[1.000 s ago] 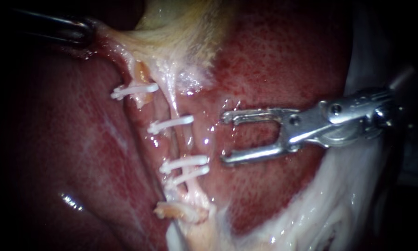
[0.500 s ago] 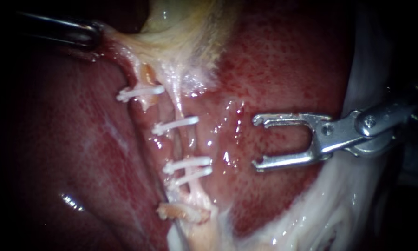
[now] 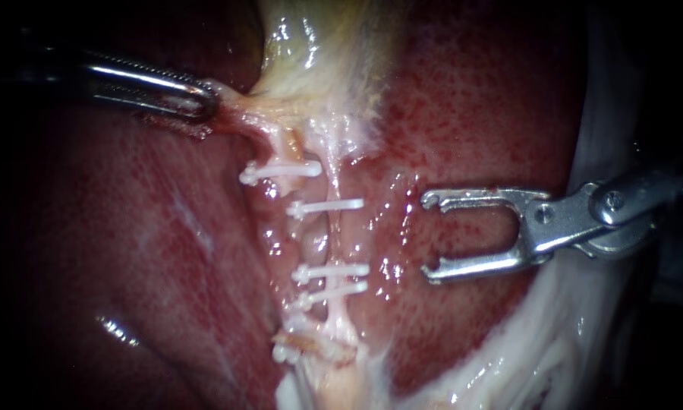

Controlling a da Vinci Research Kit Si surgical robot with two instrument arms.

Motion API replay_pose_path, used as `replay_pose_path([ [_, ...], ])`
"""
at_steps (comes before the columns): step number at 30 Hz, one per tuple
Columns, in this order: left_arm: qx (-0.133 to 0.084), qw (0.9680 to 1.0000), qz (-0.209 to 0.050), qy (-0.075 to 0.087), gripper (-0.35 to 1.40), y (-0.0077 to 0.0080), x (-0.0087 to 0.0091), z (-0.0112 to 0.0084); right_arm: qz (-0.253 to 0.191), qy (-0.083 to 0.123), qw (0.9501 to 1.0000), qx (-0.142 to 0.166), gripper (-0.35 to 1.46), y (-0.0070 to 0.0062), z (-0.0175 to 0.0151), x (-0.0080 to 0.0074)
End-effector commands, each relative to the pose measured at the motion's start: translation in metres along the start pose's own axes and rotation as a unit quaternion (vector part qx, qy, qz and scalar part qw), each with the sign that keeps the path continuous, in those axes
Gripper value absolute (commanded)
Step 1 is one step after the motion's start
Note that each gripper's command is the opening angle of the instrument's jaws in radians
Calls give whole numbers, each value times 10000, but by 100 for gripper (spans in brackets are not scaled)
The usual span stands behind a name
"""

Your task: Going back third clip right tube

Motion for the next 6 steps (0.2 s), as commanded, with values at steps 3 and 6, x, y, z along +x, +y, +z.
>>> replay_pose_path([
  [3,-4,10000,-8,-1,-35,1,1,-2,0,1,10000,2,50,-1,-1,1],
  [6,-13,10000,-11,-3,-35,2,2,-5,-1,4,10000,18,50,-2,0,1],
])
